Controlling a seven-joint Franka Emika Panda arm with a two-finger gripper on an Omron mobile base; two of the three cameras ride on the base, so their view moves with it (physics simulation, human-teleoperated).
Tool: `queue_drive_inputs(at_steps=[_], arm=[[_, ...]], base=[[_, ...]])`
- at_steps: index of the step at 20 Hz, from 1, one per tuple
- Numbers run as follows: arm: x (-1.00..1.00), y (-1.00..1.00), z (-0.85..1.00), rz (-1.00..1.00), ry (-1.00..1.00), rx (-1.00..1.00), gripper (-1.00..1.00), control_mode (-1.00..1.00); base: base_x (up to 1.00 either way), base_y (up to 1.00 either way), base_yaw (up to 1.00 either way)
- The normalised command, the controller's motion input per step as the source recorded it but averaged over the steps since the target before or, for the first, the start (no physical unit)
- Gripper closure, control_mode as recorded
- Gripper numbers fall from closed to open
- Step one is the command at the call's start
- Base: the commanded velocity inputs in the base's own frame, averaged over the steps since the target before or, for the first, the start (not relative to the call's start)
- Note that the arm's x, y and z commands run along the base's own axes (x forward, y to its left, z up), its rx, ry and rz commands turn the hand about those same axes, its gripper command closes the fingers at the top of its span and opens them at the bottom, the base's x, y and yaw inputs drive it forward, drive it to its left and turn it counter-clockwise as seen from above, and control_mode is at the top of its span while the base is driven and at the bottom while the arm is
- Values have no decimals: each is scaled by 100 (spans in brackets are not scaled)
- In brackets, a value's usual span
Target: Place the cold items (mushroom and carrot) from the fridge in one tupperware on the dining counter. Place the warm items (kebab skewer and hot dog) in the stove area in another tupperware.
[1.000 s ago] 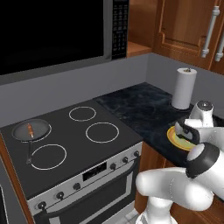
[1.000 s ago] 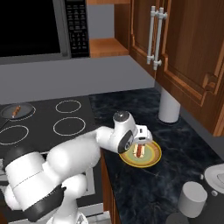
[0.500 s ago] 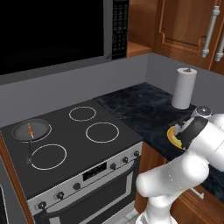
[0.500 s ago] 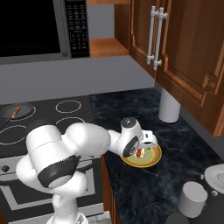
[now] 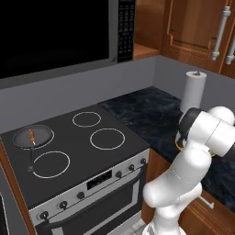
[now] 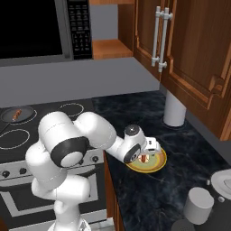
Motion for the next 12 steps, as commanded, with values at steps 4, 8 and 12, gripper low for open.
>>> queue_drive_inputs(at_steps=[4,8,12], arm=[[14,0,-35,0,1,0,100,-100],[-3,0,-28,0,2,0,100,-100],[-49,0,-4,-1,-6,0,100,-100]], base=[[0,0,0],[0,0,0],[0,0,0]])
